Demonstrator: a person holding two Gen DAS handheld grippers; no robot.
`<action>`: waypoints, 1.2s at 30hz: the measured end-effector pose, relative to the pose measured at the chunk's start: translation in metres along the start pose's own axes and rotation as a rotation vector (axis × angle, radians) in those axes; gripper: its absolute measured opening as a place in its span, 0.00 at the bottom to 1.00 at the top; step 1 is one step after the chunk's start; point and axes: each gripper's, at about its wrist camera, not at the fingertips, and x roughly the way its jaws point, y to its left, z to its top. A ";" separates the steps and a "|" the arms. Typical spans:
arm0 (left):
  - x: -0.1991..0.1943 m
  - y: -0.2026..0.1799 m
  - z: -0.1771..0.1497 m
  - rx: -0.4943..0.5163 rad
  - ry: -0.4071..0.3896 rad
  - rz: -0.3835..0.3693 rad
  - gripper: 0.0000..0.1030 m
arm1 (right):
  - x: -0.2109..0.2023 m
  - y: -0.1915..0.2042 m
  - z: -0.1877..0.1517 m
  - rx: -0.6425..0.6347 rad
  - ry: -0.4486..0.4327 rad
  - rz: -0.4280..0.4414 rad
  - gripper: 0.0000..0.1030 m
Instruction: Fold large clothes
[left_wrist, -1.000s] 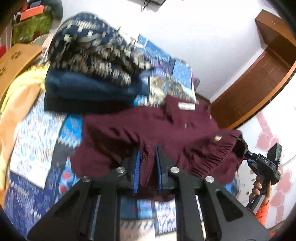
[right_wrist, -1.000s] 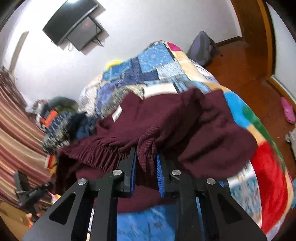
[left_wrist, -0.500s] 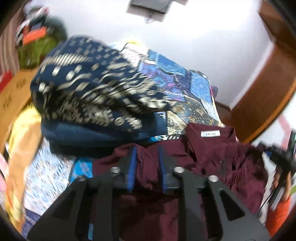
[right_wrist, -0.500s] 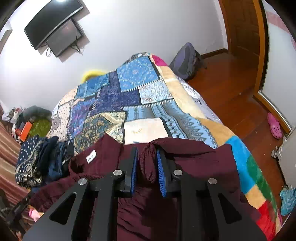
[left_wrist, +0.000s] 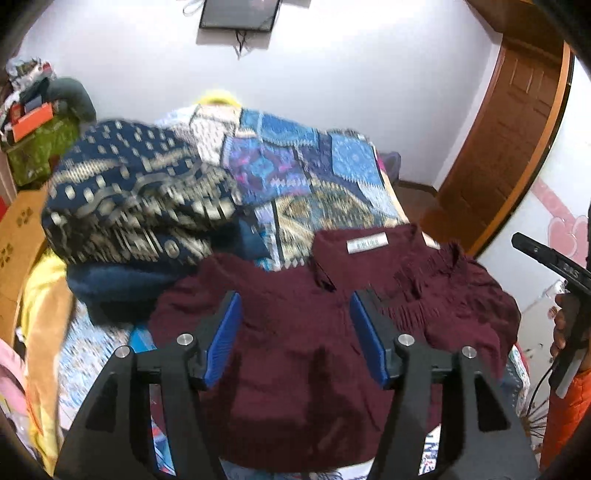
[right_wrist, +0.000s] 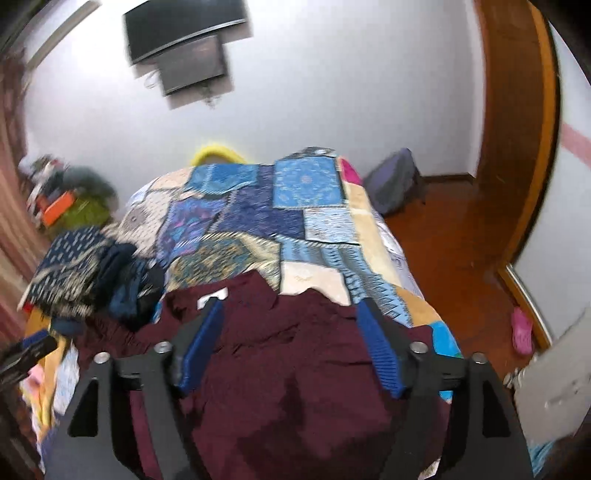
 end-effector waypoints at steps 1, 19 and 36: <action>0.005 -0.001 -0.005 -0.004 0.026 -0.010 0.58 | 0.000 0.005 -0.005 -0.024 0.012 0.012 0.73; 0.035 -0.012 -0.092 0.033 0.233 0.074 0.69 | 0.016 0.019 -0.086 -0.159 0.222 -0.014 0.79; -0.015 0.030 -0.106 -0.082 0.174 0.157 0.69 | -0.014 0.018 -0.092 -0.105 0.229 -0.007 0.79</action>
